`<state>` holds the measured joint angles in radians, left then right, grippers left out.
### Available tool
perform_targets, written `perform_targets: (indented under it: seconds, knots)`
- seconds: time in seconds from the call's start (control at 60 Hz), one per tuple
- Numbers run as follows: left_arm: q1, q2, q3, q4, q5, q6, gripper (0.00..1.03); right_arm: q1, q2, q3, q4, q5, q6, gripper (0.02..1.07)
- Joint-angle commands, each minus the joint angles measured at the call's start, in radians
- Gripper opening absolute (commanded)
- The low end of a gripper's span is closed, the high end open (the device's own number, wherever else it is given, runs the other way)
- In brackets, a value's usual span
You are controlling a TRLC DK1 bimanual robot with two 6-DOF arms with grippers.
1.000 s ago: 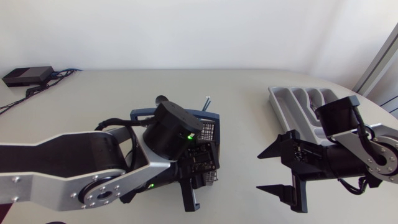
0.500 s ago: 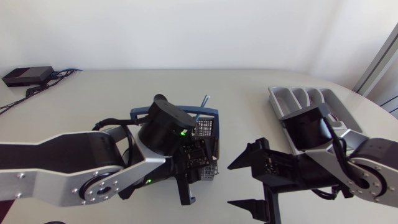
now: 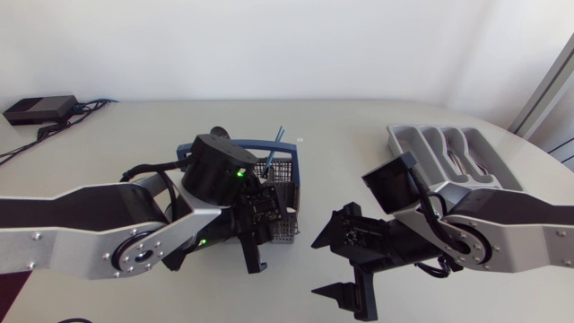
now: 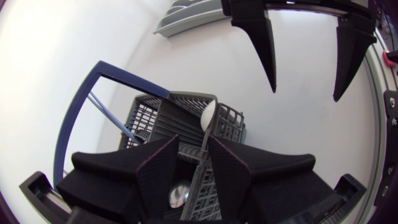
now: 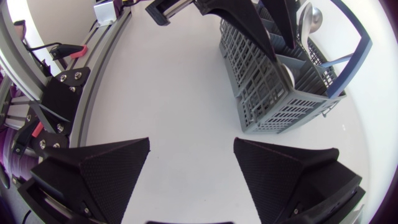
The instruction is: Sort the cutlery from the basket into the organizer compartments.
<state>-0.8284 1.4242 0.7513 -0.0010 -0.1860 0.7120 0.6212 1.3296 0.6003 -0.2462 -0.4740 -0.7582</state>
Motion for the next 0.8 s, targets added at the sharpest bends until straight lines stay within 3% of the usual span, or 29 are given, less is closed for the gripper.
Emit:
perform_targets:
  seconds: [0.0, 0.45, 0.783]
  knots:
    - [0.018, 0.007, -0.032, -0.007, -0.020, 0.035, 0.35, 0.011, 0.020, 0.024, 0.008, 0.006, 0.020, 0.99]
    - [-0.069, -0.041, 0.029, -0.062, -0.017, 0.006, 0.35, 0.011, 0.019, 0.007, 0.010, 0.011, 0.016, 0.99]
    - [-0.071, -0.008, 0.051, -0.030, -0.018, -0.008, 0.35, 0.009, 0.014, 0.001, 0.012, 0.009, 0.016, 0.99]
